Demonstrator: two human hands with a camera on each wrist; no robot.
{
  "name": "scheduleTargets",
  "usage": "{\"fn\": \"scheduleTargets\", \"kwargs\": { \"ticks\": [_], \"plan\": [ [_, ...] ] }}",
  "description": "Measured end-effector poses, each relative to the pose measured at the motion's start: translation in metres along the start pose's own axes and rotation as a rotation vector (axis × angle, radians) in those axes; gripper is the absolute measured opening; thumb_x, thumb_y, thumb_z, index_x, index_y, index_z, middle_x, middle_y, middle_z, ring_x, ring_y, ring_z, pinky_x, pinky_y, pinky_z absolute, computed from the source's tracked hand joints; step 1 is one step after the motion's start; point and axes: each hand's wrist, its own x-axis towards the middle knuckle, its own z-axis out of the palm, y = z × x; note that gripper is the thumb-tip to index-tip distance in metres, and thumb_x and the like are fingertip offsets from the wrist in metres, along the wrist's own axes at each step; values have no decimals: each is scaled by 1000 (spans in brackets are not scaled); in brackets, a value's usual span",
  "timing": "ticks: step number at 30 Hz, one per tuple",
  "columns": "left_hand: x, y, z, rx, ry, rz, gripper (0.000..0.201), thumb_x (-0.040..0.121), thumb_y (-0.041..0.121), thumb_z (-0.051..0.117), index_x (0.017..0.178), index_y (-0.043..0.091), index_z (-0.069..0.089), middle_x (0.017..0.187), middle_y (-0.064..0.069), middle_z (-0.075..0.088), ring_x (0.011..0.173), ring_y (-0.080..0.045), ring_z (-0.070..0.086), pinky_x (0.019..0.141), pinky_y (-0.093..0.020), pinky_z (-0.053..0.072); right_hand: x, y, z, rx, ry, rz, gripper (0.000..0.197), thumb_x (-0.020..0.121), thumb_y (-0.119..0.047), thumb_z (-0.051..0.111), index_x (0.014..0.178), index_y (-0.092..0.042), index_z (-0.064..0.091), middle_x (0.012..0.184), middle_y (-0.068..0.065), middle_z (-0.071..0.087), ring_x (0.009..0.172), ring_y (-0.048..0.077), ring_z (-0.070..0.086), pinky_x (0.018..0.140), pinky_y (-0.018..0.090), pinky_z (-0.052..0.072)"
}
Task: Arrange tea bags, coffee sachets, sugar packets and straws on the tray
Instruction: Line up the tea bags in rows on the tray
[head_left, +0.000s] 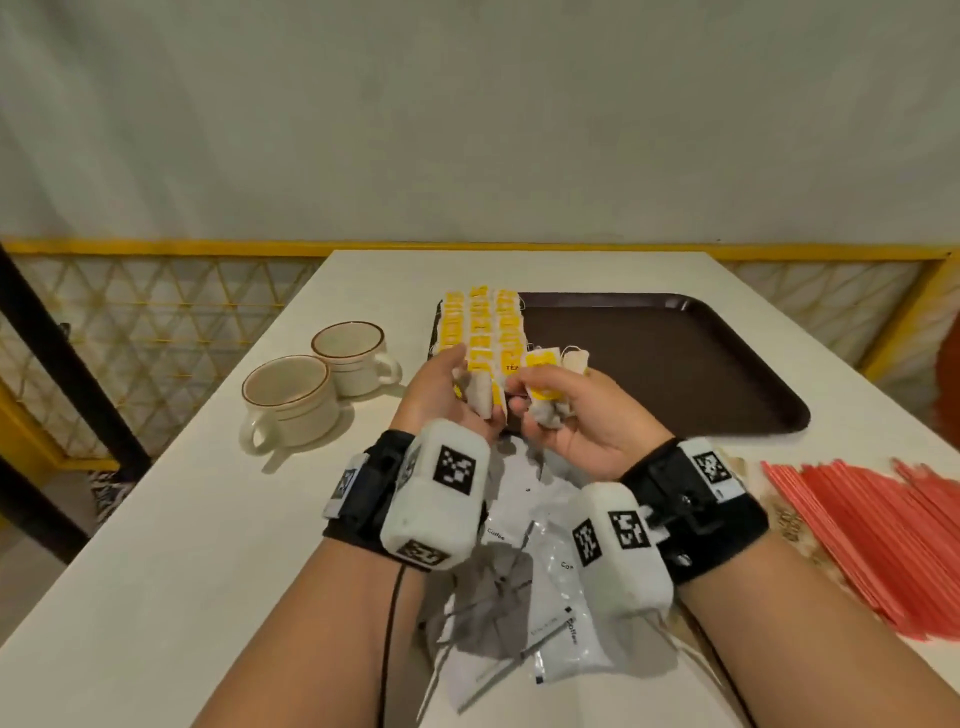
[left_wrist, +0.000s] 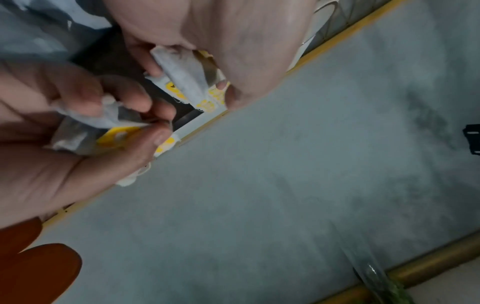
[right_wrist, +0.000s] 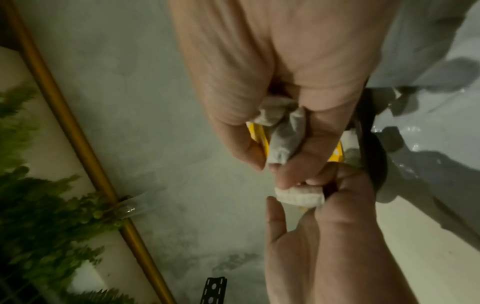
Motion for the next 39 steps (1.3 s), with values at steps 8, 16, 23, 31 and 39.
{"fn": "scheduleTargets", "kwargs": {
  "ticks": [8, 16, 23, 31, 39],
  "plan": [
    [-16, -16, 5, -105, -36, 103, 39, 90, 0, 27, 121, 7, 50, 107, -28, 59, 99, -40, 60, 84, -50, 48, -6, 10, -7, -302, 9, -99, 21, 82, -9, 72, 102, -11, 64, 63, 2, 55, 49, 11, 44, 40, 21, 37],
    [-16, -24, 0, 247, -51, 306, 41, 89, -8, 55, 126, 8, 50, 74, -12, 66, 68, -20, 62, 75, -34, 53, -7, 15, -12, -357, 50, -173, 12, 84, -16, 72, 78, -19, 63, 62, 2, 55, 49, 11, 43, 41, 22, 34],
    [-18, -26, -2, 441, -77, 402, 5, 92, 10, 60, 87, 10, 61, 82, -9, 65, 72, -16, 64, 63, -24, 54, -3, 6, -19, -193, 91, -148, 10, 88, -10, 66, 84, -12, 57, 58, 0, 50, 51, 13, 46, 41, 23, 36],
    [-18, -11, -12, 826, -10, 748, 11, 90, 19, 63, 81, 18, 70, 86, 1, 67, 80, -9, 59, 80, -26, 46, -6, -1, -22, -200, 70, -257, 7, 90, -9, 61, 92, -11, 54, 68, 3, 52, 56, 13, 48, 46, 25, 37],
    [-25, -15, -8, 881, -76, 706, 15, 90, 16, 61, 86, 25, 72, 95, 4, 71, 92, -12, 64, 77, -20, 49, -7, 4, -21, -348, 102, -442, 14, 83, -5, 71, 87, -13, 59, 60, -2, 57, 51, 13, 45, 42, 24, 37]
  ]
}}
